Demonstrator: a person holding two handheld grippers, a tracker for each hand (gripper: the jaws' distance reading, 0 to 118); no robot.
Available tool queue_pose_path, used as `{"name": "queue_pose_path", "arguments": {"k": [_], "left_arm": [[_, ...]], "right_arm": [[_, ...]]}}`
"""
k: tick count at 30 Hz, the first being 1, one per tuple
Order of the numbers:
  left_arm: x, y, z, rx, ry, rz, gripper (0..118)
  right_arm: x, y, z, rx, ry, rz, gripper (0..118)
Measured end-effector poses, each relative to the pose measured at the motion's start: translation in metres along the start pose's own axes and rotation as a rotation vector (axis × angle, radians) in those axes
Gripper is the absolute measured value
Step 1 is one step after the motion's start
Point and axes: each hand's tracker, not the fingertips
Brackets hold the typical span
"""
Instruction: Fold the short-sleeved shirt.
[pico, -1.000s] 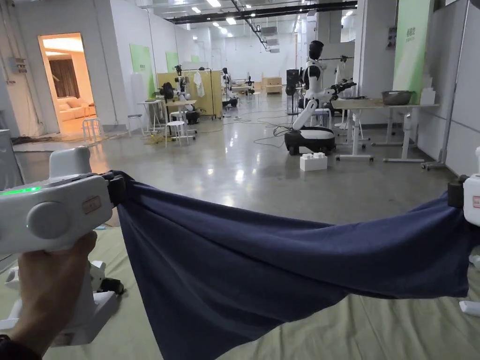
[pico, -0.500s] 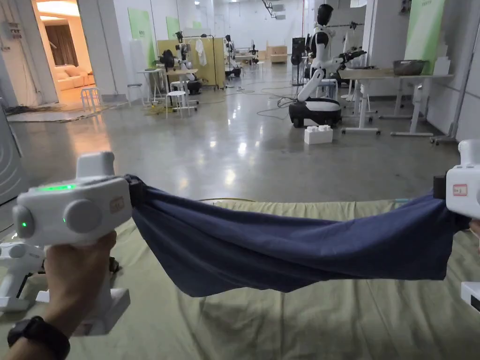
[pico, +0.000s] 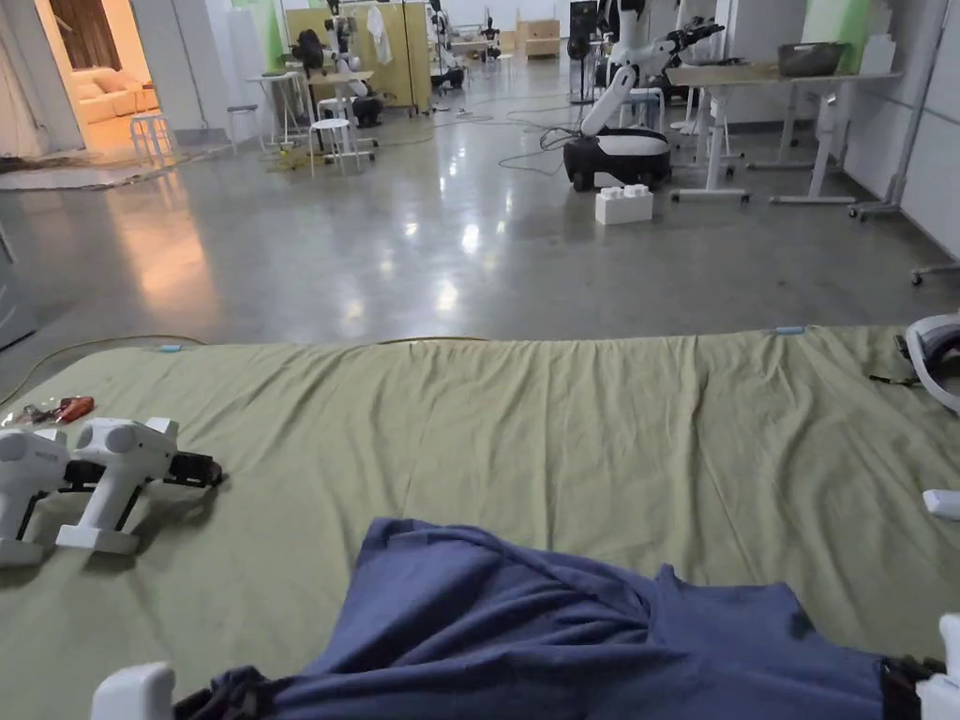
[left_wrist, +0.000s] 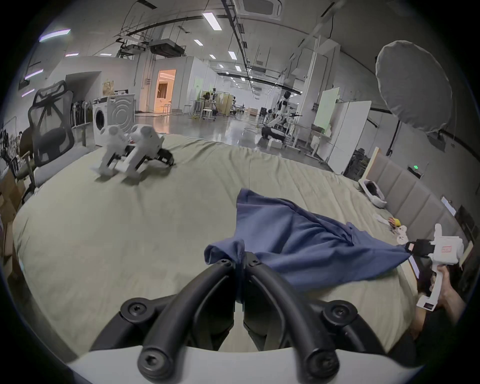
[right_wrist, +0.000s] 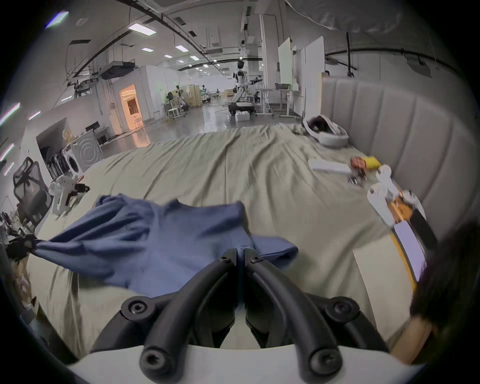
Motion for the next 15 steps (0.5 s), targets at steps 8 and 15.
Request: {"name": "queue_pose_path", "arguments": {"k": [8, 15], "left_arm": [[-0.018, -0.066, 0.105, -0.060, 0.029, 0.016, 6], [-0.028, -0.104, 0.100, -0.165, 0.044, 0.016, 91]], "right_arm": [[0.026, -0.082, 0.096, -0.085, -0.001, -0.029, 6], [0.022, -0.124, 0.101, -0.185, -0.017, 0.017, 56]]}}
